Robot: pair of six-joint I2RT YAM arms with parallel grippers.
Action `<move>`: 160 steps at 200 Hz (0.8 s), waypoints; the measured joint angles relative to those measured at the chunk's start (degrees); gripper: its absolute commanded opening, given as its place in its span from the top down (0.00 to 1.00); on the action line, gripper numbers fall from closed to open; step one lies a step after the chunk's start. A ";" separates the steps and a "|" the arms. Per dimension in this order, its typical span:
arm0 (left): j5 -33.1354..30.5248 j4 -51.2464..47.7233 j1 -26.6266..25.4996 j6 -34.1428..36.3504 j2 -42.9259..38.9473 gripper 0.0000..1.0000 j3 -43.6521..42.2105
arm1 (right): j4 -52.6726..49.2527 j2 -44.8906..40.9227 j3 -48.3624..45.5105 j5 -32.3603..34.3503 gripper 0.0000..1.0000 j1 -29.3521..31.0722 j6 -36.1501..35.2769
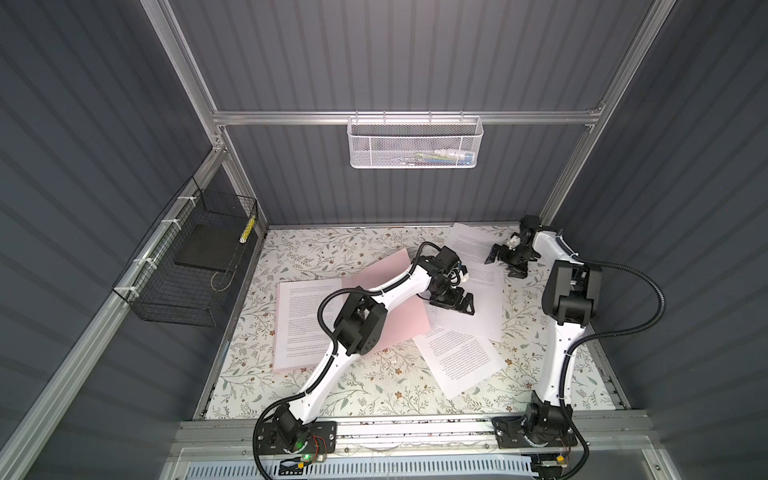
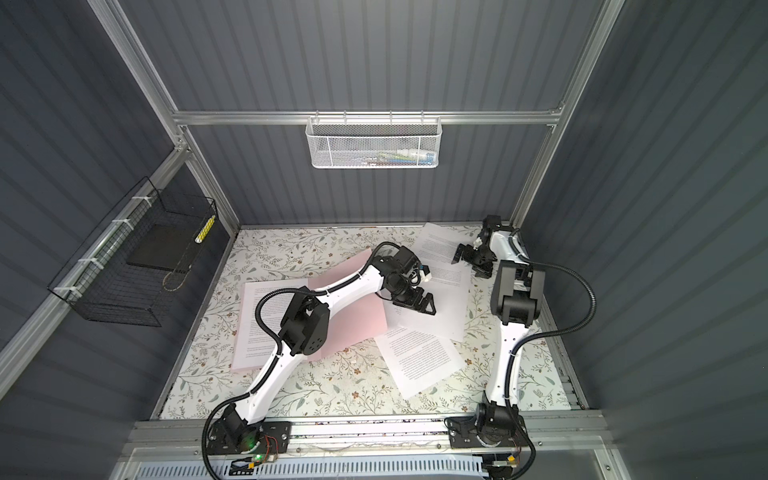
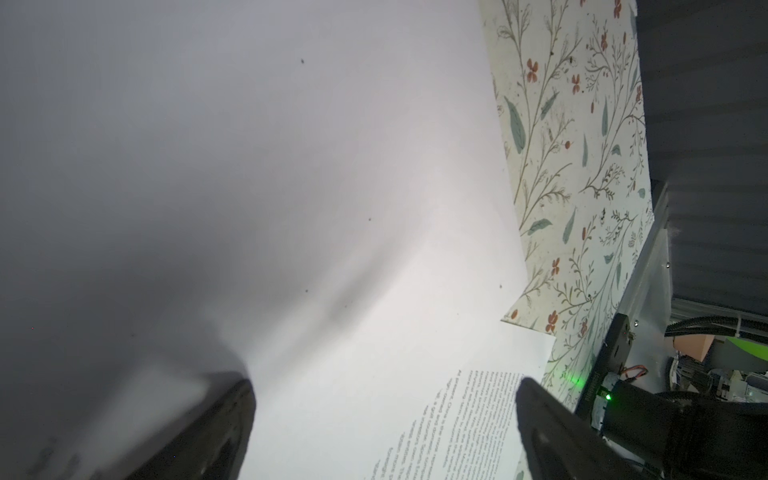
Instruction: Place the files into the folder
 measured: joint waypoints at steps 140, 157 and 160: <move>0.31 0.07 0.04 -0.02 -0.02 0.02 -0.02 | -0.87 -10.08 -19.23 -18.32 0.01 1.66 -1.84; 0.52 0.11 0.13 -0.04 -0.02 0.02 -0.04 | 3.98 -15.54 -27.74 -22.14 0.01 1.14 1.05; 0.59 0.15 0.15 -0.04 -0.02 0.02 -0.04 | 4.92 -16.57 -29.05 -22.71 0.01 1.05 1.49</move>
